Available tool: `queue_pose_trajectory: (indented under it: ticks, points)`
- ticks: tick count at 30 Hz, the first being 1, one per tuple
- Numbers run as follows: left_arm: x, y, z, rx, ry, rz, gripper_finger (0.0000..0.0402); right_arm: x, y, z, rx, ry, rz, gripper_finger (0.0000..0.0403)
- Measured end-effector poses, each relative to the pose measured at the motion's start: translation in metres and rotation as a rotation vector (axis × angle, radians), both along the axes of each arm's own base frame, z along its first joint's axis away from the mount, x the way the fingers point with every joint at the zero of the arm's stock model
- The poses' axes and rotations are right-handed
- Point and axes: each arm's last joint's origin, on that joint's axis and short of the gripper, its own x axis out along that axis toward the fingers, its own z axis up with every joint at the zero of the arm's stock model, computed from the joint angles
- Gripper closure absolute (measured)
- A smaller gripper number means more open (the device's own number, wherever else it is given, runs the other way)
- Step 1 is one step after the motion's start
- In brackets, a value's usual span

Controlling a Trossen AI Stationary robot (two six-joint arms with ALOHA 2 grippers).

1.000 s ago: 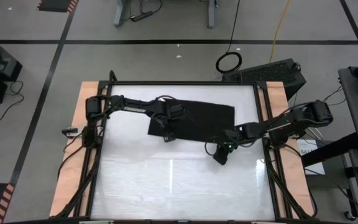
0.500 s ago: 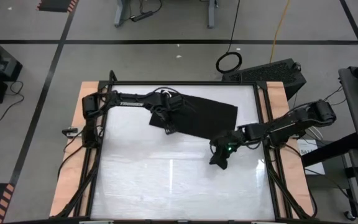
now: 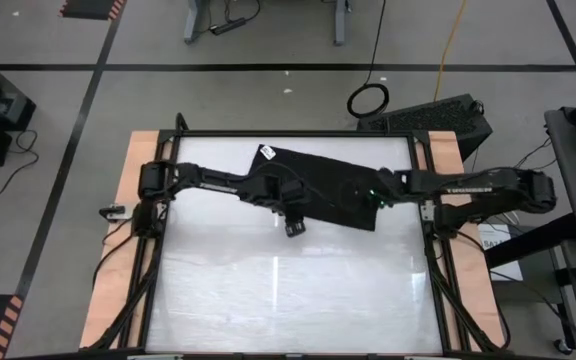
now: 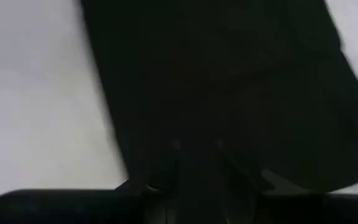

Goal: Roll towel into tight, uniform cylinder
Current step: Fold the black towel

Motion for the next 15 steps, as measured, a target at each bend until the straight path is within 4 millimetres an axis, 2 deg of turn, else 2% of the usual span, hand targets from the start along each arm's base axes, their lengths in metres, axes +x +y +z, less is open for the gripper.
queue_pose_trajectory:
  ticks: [6,8,11,15]
  points:
    - [0.005,0.001,-0.022,-0.073,0.027,0.044,0.021,0.003,-0.029,-0.023,-0.011,0.135,-0.025,0.0314]
    - [0.004,0.001,-0.029,-0.078,0.066,0.045,0.021,0.005,-0.034,-0.028,0.028,0.127,-0.036,0.0314]
    - [0.004,0.001,-0.031,-0.079,0.075,0.044,0.021,0.007,-0.035,-0.029,0.133,0.077,-0.028,0.0314]
    - [-0.004,0.01,-0.031,-0.055,0.138,0.058,0.021,0.007,-0.026,-0.024,0.179,0.045,-0.039,0.0314]
